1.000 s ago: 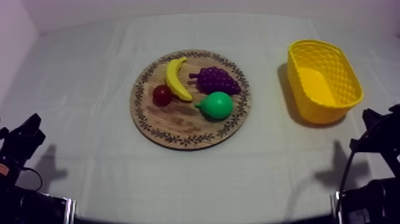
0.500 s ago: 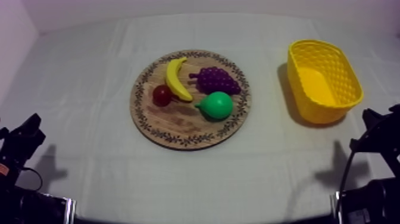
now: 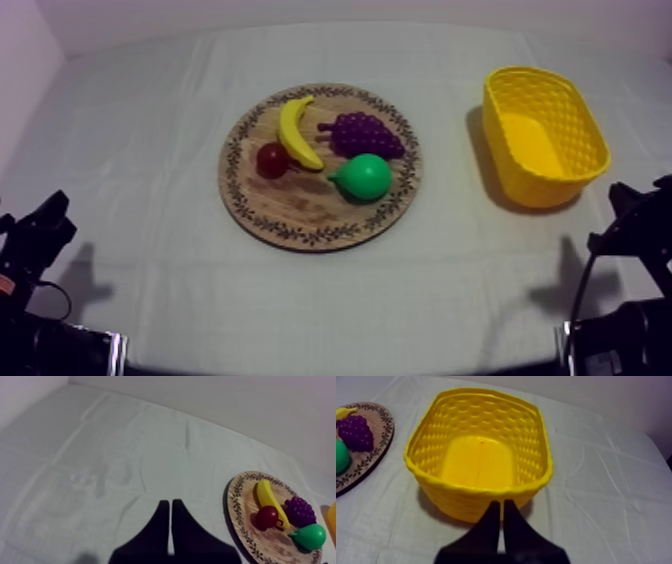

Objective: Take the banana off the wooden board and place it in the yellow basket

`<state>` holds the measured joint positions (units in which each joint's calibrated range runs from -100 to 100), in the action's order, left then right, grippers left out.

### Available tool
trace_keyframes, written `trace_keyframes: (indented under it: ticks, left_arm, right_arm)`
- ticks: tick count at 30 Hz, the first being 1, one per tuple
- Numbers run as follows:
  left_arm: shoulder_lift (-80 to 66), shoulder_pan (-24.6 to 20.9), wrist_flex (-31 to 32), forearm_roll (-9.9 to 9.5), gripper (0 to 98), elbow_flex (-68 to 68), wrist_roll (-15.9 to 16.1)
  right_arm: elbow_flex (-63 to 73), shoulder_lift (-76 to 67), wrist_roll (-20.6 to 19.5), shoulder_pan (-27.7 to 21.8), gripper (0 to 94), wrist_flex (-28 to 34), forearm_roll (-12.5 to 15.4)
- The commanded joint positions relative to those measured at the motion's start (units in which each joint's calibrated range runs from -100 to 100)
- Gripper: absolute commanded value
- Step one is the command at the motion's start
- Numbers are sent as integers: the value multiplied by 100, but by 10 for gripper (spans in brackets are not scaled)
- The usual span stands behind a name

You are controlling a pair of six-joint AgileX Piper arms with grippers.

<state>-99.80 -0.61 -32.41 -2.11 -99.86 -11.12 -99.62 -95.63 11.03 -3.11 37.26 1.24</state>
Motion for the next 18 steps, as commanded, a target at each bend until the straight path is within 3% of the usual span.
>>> trace_keyframes:
  ticks: [1, 5, 9, 14, 18]
  left_arm:
    - [-3, 0, 0, -2, 1, -3, 1]
    - [-3, 0, 0, -2, 1, -3, 1]
    - [-3, 0, 0, -2, 1, -3, 0]
    - [-3, 0, 0, -2, 1, -3, 0]
    - [-3, 0, 0, -2, 1, -3, -2]
  right_arm:
    - [-5, -4, -2, -3, 6, 0, 1]
    - [-5, -4, -188, -1, 6, -44, 14]
    - [117, 246, 20, 11, 5, -212, 164]
    - [1037, 1448, -554, 116, 5, -613, -240]
    - [2388, 2769, -1064, 213, 5, -522, -561]
